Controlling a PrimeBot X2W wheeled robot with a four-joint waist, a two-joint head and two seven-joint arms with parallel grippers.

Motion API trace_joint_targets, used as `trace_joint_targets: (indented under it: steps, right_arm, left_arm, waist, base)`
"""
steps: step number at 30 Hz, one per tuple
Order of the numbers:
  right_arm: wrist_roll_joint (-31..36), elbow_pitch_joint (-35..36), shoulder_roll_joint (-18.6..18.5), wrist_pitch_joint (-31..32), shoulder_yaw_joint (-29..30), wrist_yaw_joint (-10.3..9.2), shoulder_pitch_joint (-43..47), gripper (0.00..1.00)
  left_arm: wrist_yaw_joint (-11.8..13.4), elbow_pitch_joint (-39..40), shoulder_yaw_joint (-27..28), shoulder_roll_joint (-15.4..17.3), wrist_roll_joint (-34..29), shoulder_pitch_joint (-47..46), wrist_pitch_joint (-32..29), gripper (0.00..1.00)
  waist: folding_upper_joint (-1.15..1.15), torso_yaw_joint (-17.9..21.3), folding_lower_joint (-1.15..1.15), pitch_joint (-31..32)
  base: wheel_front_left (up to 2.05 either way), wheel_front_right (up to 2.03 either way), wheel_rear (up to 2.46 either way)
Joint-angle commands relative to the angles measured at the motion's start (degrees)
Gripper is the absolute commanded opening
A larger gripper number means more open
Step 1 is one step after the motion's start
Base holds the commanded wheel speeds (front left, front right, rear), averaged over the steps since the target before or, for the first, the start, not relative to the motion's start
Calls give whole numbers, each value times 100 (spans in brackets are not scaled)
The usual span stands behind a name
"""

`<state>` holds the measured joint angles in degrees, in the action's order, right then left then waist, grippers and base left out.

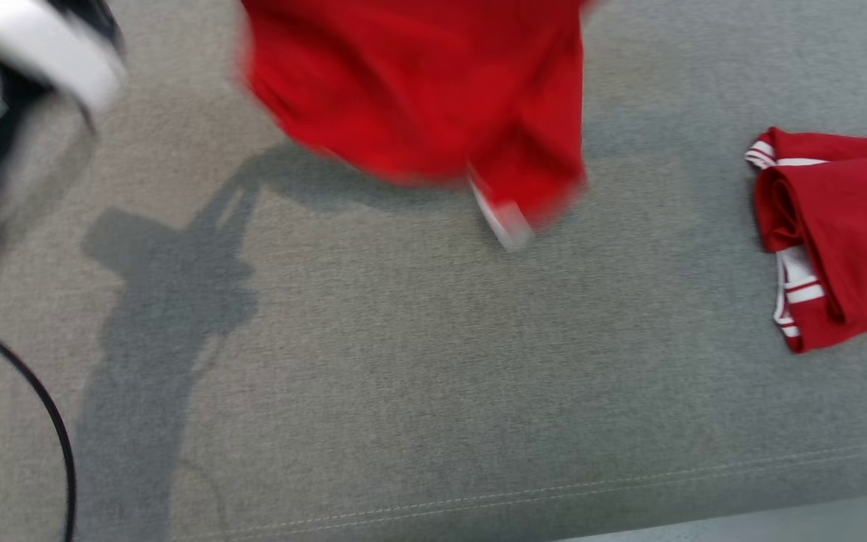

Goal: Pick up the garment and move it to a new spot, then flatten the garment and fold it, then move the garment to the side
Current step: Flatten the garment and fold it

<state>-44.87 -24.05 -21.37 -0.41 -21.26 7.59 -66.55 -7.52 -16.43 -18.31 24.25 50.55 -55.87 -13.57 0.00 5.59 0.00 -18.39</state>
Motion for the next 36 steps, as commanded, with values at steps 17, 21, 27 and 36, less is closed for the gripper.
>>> trace_joint_targets:
  steps: [17, 21, 27, 36]
  right_arm:
    - [-785, -731, 463, -1400, -660, -10, 2356, 0]
    - [-1109, -329, 570, -1450, -504, -10, 3286, 0]
    - [-1026, 702, 588, -1457, 167, -10, 4377, 0]
    - [-599, 1462, 633, -1270, 658, -10, 5717, 0]
  left_arm:
    - [59, -958, -942, -136, -131, 1386, 2159, 0]
    - [40, -1287, -1153, -362, -121, 2063, 2515, 0]
    - [56, -1091, -1278, -229, -250, 2622, 2709, 0]
    - [847, 258, -1193, 116, -227, 3912, 2658, 0]
  waist:
    - [0, -153, 0, -388]
    - [0, -214, 0, -443]
    - [0, -265, 0, -310]
    - [0, -356, 0, -96]
  base:
    - [0, 0, 0]
    - [0, 0, 0]
    - [0, 0, 0]
    - [0, 0, 0]
